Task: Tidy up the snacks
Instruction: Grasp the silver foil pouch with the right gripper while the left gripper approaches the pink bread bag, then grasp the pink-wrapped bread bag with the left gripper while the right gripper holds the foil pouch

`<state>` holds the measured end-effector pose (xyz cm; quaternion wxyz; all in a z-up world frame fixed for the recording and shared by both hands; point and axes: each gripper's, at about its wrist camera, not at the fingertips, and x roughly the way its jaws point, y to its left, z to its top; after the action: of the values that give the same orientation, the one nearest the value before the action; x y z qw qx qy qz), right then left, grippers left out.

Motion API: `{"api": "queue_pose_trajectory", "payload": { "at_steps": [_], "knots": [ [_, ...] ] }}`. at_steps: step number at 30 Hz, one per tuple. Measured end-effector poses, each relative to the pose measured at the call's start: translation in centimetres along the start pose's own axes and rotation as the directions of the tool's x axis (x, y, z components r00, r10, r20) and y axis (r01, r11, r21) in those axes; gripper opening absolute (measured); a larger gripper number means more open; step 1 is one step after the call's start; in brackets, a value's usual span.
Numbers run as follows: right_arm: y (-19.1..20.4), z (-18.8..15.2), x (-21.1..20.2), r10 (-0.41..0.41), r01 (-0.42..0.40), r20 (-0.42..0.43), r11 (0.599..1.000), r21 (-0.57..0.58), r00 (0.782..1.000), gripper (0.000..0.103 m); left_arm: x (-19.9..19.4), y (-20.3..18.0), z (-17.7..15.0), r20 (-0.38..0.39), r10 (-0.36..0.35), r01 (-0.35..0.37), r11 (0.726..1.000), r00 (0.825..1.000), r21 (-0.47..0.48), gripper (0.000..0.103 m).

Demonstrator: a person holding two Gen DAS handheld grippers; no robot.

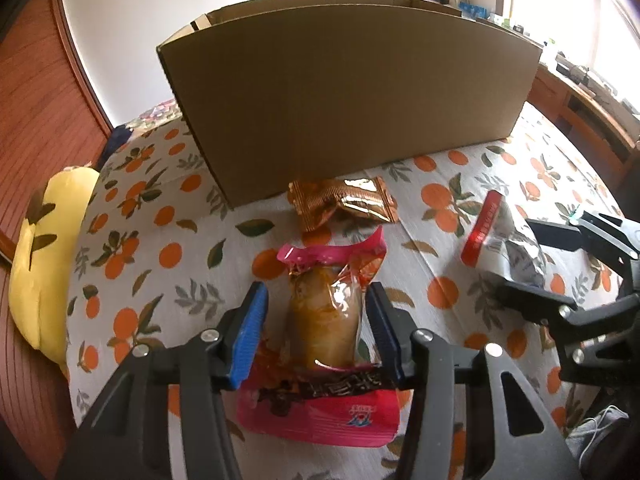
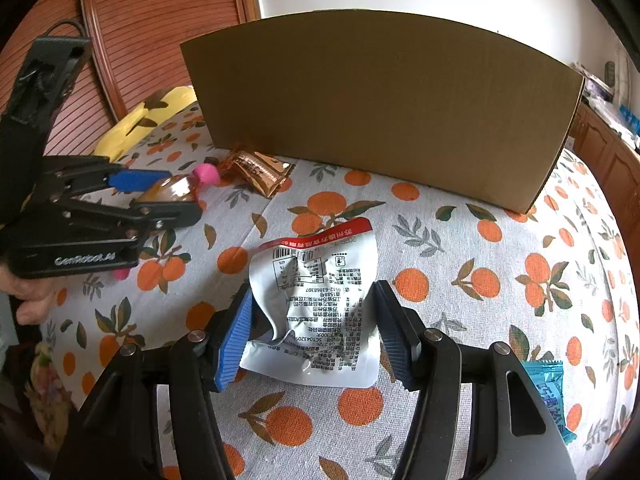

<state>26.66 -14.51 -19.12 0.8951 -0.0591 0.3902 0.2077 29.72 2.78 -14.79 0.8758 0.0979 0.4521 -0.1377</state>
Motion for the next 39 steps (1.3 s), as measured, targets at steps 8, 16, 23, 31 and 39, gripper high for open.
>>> {"api": "queue_pose_trajectory", "payload": {
  "at_steps": [8, 16, 23, 31, 39],
  "knots": [
    [0.0, 0.0, 0.0, -0.001, 0.001, -0.001, 1.000, -0.001, 1.000, 0.060, -1.5, -0.3, -1.0, 0.011, 0.002, -0.002, 1.000, 1.000, -0.003, 0.050],
    [-0.1, -0.1, -0.1, -0.007, 0.007, 0.000, 1.000, -0.003, 1.000, 0.060, -3.8, -0.4, -1.0, 0.054, 0.008, -0.008, 1.000, 0.999, 0.003, 0.029],
    [0.0, 0.0, -0.1, -0.027, 0.027, -0.006, 0.999, -0.018, 1.000, 0.060, -3.2, -0.7, -1.3, 0.027, 0.038, -0.038, 0.999, 0.999, 0.005, 0.042],
    [0.5, 0.2, 0.2, -0.038, 0.038, -0.009, 0.999, -0.028, 0.999, 0.060, -3.6, -0.9, -2.3, -0.006, 0.051, -0.051, 0.998, 0.999, -0.026, 0.054],
    [0.4, 0.2, 0.2, -0.037, 0.037, -0.008, 0.999, -0.027, 0.999, 0.060, -1.5, -1.2, -3.2, -0.078, 0.036, -0.040, 0.998, 0.996, -0.043, 0.056]
  ]
}}
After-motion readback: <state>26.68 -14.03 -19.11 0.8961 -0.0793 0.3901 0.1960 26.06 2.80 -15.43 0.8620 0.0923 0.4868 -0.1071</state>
